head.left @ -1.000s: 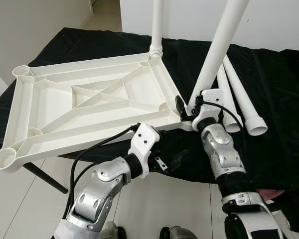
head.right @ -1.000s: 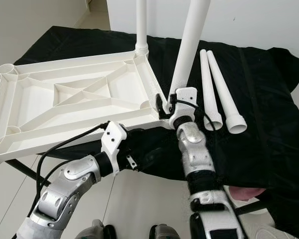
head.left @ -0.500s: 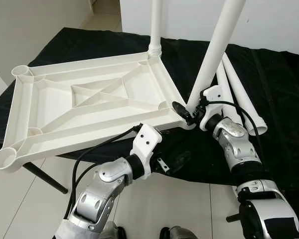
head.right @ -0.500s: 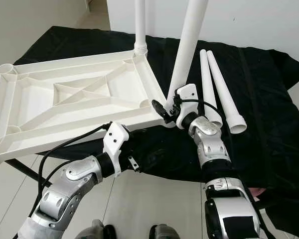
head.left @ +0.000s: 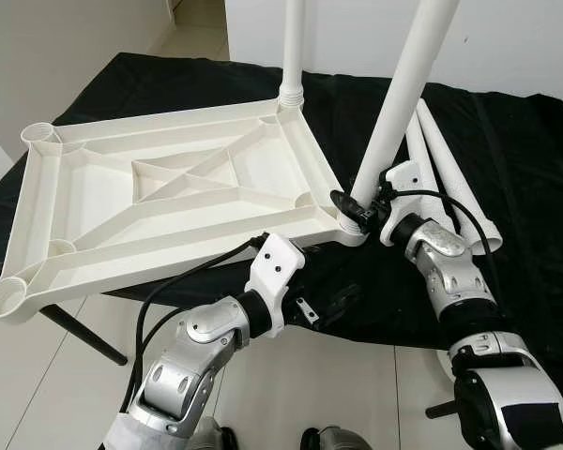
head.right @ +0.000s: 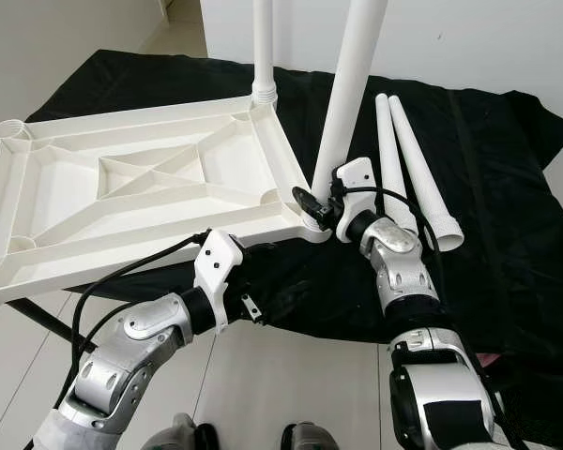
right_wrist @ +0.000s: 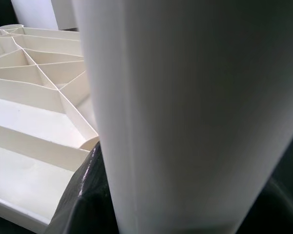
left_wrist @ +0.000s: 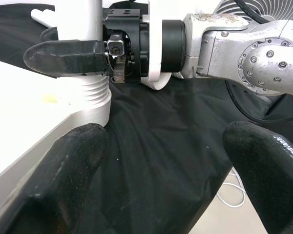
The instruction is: Building children table
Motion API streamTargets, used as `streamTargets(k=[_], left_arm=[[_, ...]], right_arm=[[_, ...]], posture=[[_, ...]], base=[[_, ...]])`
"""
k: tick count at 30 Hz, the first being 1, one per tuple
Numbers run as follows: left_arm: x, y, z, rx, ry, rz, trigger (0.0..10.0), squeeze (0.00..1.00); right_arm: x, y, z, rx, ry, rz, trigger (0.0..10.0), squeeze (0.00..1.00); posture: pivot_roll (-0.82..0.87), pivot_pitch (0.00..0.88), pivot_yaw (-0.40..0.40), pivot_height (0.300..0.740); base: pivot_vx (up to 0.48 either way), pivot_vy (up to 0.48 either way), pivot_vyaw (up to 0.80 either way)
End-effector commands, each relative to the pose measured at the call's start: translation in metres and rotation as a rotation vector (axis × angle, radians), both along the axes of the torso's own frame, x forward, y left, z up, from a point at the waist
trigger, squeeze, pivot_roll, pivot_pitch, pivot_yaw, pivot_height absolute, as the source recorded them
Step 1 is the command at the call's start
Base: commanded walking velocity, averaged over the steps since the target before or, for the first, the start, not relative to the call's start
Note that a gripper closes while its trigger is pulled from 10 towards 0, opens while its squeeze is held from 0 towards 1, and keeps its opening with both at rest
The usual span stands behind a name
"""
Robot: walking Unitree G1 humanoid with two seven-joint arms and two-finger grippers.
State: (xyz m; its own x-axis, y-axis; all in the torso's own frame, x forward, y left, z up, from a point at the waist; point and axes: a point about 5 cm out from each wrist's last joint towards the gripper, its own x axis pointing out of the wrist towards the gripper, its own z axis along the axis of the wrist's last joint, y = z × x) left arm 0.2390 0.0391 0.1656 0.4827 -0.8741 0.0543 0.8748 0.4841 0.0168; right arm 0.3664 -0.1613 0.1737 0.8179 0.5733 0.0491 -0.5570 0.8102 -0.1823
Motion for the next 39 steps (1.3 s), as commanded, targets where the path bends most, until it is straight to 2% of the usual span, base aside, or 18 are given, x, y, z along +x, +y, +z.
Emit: streamTargets(k=[1, 15, 18, 24, 28, 34, 35, 39], left_arm=[[0.001, 0.0, 0.0, 0.001, 0.006, 0.03, 10.0, 0.0], [0.001, 0.0, -0.001, 0.005, 0.005, 0.021, 10.0, 0.0], [0.001, 0.001, -0.001, 0.008, 0.006, 0.017, 10.0, 0.0], [0.001, 0.0, -0.002, 0.009, 0.007, 0.014, 10.0, 0.0], [0.001, 0.0, -0.002, 0.01, 0.009, 0.011, 10.0, 0.0], [0.002, 0.001, -0.002, 0.011, 0.011, 0.011, 10.0, 0.0], [0.002, 0.001, -0.002, 0.012, 0.011, 0.011, 10.0, 0.0], [0.002, 0.001, -0.002, 0.012, 0.01, 0.01, 10.0, 0.0]], right_arm=[[-0.003, 0.001, -0.019, -0.011, 0.072, -0.064, 10.0, 0.0], [-0.013, 0.02, -0.025, 0.118, 0.078, -0.292, 10.0, 0.0], [-0.023, 0.032, -0.026, 0.185, 0.078, -0.434, 10.0, 0.0], [-0.031, 0.043, -0.025, 0.217, 0.08, -0.51, 10.0, 0.0], [-0.04, 0.049, -0.024, 0.25, 0.076, -0.62, 10.0, 0.0], [-0.045, 0.055, -0.025, 0.254, 0.093, -0.618, 10.0, 0.0], [-0.045, 0.056, -0.023, 0.26, 0.095, -0.614, 10.0, 1.0], [-0.045, 0.055, -0.022, 0.259, 0.091, -0.613, 10.0, 1.0]], posture=[[-0.07, 0.091, 0.016, 0.74], [-0.07, 0.081, 0.018, 0.74], [-0.07, 0.071, 0.019, 0.74], [-0.07, 0.071, 0.019, 0.74], [-0.06, 0.064, 0.017, 0.74], [-0.06, 0.06, 0.019, 0.74], [-0.06, 0.06, 0.019, 0.74], [-0.06, 0.06, 0.019, 0.74]], base=[[0.0, 0.0, 0.0], [0.0, 0.0, 0.0], [0.0, 0.0, 0.0], [0.0, 0.0, 0.0], [0.0, 0.0, 0.0], [0.0, 0.0, 0.0], [0.0, 0.0, 0.0], [0.0, 0.0, 0.0]])
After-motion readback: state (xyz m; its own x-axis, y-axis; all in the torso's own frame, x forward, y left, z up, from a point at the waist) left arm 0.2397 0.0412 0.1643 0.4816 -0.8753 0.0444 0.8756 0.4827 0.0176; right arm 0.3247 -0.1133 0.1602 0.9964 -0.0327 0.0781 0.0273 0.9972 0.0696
